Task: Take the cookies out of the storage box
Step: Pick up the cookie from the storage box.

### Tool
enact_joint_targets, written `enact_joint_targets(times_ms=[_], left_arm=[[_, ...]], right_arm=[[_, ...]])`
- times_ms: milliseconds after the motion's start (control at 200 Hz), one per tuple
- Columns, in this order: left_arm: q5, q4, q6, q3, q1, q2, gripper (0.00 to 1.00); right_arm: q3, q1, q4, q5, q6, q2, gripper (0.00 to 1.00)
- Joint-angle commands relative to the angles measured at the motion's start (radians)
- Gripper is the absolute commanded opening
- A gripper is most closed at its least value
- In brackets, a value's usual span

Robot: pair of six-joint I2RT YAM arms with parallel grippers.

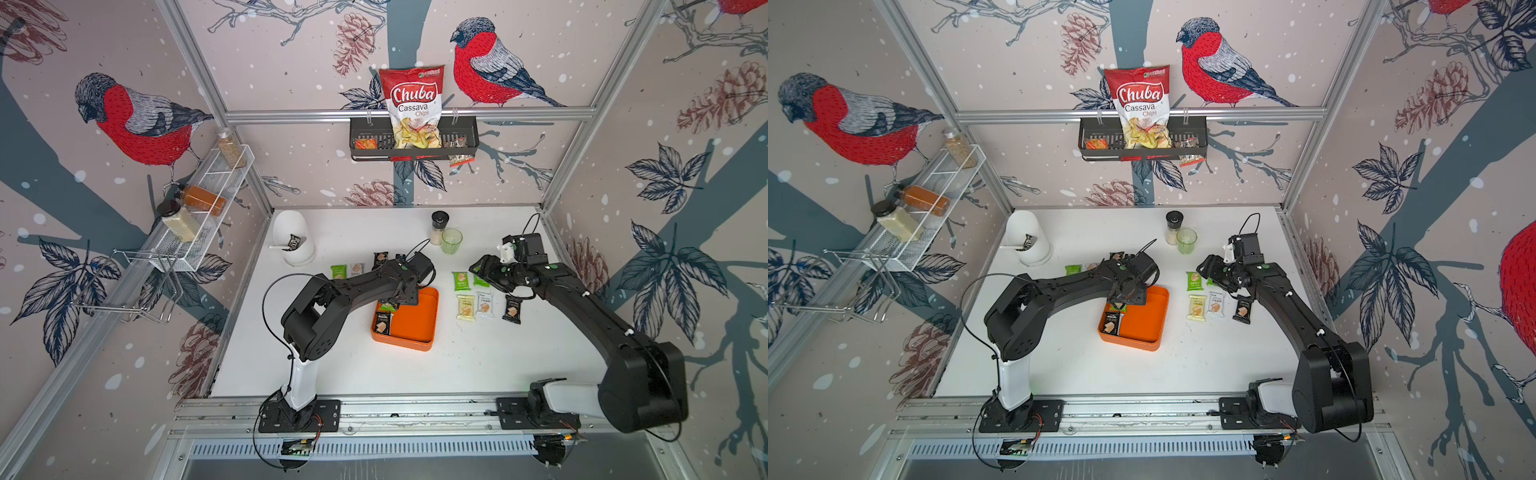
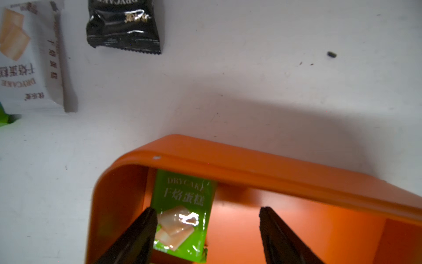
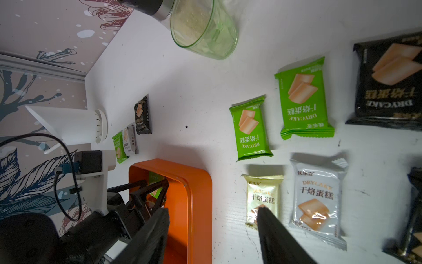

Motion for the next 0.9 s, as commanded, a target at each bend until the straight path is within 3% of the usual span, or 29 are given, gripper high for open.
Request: enact_joint_targets(times_ms=[0, 445, 895], left_arm=[[-0.004, -0.025, -0.005, 0.003, -0.002, 0.018, 0.75], [0.128, 0.060, -0.013, -0.012, -0.013, -0.009, 0.75], [0.060, 0.004, -0.012, 0.005, -0.014, -0.018, 0.77]], right_arm=[[0.000, -0.016, 0.003, -0.016, -0.018, -0.005, 0.67], [-0.002, -0.044, 0.000, -0.028, -0.025, -0.005, 0.67], [-0.004, -0.047, -0.003, -0.029, -0.026, -0.014, 0.67]])
